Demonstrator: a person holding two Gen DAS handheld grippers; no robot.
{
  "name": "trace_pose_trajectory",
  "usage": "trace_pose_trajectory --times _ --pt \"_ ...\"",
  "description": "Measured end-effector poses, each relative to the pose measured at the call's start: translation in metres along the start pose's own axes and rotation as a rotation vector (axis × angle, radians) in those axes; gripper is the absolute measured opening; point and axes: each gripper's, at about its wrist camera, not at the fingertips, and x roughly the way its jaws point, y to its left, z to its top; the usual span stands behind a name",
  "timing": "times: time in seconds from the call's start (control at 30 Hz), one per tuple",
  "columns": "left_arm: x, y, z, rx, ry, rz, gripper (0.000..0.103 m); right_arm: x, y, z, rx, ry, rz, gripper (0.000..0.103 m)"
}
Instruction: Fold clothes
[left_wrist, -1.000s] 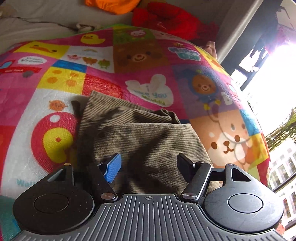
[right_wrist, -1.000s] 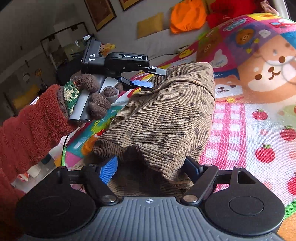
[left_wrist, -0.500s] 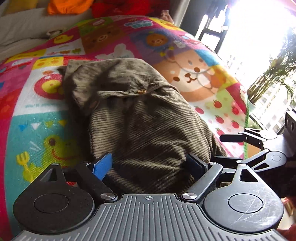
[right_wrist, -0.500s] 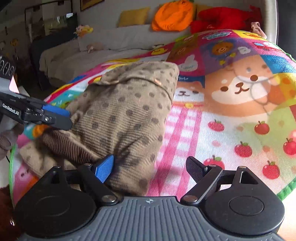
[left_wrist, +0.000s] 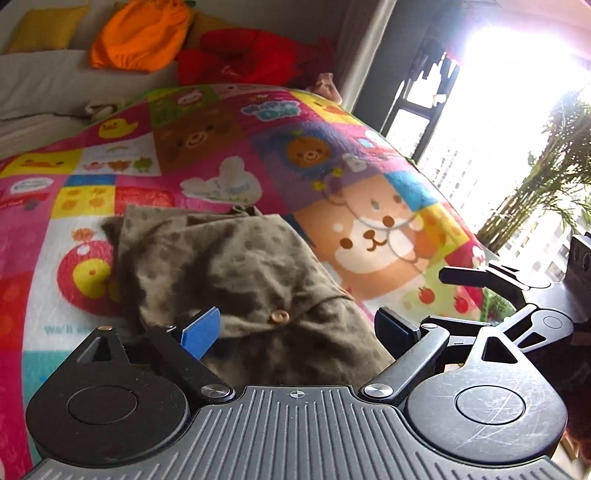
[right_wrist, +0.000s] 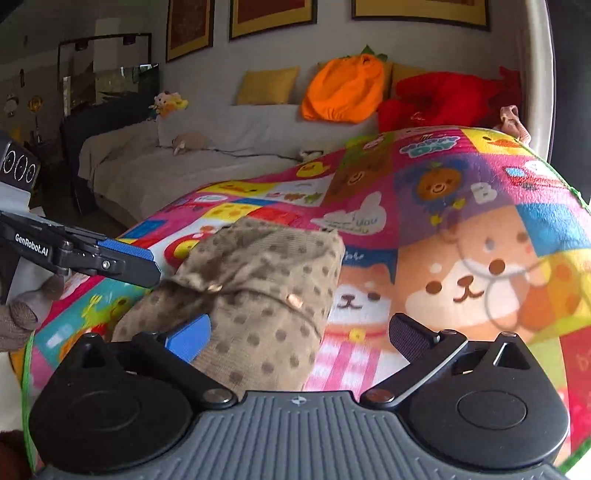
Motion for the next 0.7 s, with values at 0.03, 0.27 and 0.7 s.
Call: trace_pose_trajectory --times 0.03,0.27,0.7 --pt "0.009 0.005 0.006 0.002 0.006 0.006 0.094 0.01 -0.004 0.007 0.009 0.001 0.002 0.103" --pt "0.075 0.047 0.017 -0.004 0.136 0.077 0.094 0.099 -0.023 0.019 -0.024 0.141 0.027 0.094" --pt "0.104 0.116 0.084 -0.016 0.093 0.191 0.094 0.169 -0.072 0.074 0.129 0.138 0.075 0.069"
